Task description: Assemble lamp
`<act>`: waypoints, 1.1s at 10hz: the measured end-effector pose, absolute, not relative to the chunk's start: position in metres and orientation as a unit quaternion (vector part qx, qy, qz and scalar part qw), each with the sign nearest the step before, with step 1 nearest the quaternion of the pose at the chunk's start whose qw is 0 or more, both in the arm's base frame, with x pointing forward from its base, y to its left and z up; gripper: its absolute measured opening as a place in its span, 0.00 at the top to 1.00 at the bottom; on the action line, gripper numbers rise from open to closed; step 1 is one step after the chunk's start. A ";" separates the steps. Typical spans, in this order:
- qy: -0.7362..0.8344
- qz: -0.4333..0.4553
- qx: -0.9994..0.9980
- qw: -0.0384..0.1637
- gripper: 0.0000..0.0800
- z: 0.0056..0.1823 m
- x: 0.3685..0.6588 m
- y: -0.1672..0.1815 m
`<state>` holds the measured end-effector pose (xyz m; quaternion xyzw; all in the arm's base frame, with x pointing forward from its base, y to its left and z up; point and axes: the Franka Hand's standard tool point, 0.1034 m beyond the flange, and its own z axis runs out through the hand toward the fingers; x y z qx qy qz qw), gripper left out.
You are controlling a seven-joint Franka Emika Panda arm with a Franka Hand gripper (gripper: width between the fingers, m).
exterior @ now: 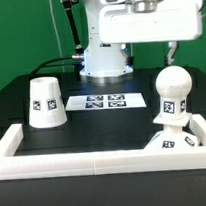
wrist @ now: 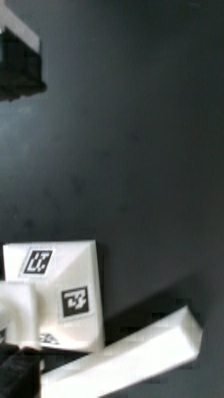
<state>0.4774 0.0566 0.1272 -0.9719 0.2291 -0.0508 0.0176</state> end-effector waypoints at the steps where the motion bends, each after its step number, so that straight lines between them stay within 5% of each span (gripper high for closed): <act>1: 0.200 -0.049 -0.979 0.013 0.13 0.123 0.463 0.041; 7: 0.073 -0.057 -0.996 0.015 0.13 0.112 0.422 -0.089; 11: 0.081 -0.050 -0.995 0.013 0.13 0.106 0.418 -0.096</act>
Offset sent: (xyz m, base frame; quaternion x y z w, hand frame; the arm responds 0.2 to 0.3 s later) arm -0.0372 -0.0910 -0.0039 0.0239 0.0098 -0.1505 0.9883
